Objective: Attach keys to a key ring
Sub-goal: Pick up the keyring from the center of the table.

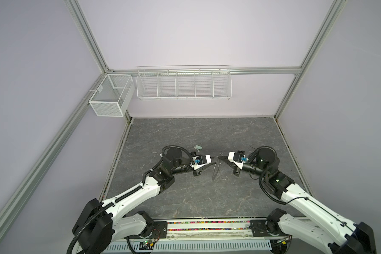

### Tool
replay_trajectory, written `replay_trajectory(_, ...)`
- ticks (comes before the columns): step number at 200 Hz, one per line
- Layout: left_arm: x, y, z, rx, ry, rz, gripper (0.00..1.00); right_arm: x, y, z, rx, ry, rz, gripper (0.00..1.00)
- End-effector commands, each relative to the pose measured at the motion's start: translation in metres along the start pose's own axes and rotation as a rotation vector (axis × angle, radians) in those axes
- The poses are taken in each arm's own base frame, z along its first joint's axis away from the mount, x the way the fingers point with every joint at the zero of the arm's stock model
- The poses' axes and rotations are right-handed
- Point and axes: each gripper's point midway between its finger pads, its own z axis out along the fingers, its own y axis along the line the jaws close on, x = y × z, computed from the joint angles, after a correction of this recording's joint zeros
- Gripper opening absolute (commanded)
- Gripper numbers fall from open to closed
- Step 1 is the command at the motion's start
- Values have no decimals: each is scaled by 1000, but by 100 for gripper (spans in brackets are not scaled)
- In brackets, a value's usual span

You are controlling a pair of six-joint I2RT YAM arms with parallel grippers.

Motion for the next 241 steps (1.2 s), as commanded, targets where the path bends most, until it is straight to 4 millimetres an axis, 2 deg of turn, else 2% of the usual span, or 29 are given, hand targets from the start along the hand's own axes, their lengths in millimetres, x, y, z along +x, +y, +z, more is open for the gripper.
replay_trajectory(1, -10, 3, 1, -5, -58, -7, 25, -14, 3, -2, -23, -62, -10, 7)
replay_trajectory(66, -14, -3, 3, 38, -84, -24, 23, -10, 7, 2, -62, -41, 4, 7)
replay_trajectory(92, -15, -4, 3, 45, -96, -26, 15, -9, 5, 2, -58, -39, 2, 7)
replay_trajectory(124, -15, -3, 4, 47, -94, -22, 0, -6, 6, 3, -58, -28, 4, 7)
replay_trajectory(144, -13, -4, 4, 53, -75, -13, 0, -2, 5, 3, -51, -12, 7, 7)
replay_trajectory(163, -6, -3, 5, 63, -14, -6, 0, 5, 3, 2, -40, 46, -11, 16)
replay_trajectory(191, 8, -1, 4, 90, 142, 3, 0, 18, -10, -8, 51, 153, -67, 28)
replay_trajectory(204, 13, 0, 3, 103, 212, -1, 0, 23, -14, -13, 84, 193, -87, 29)
replay_trajectory(241, 22, -3, 3, 145, 345, -4, 0, 30, -7, -15, 56, 219, -75, 30)
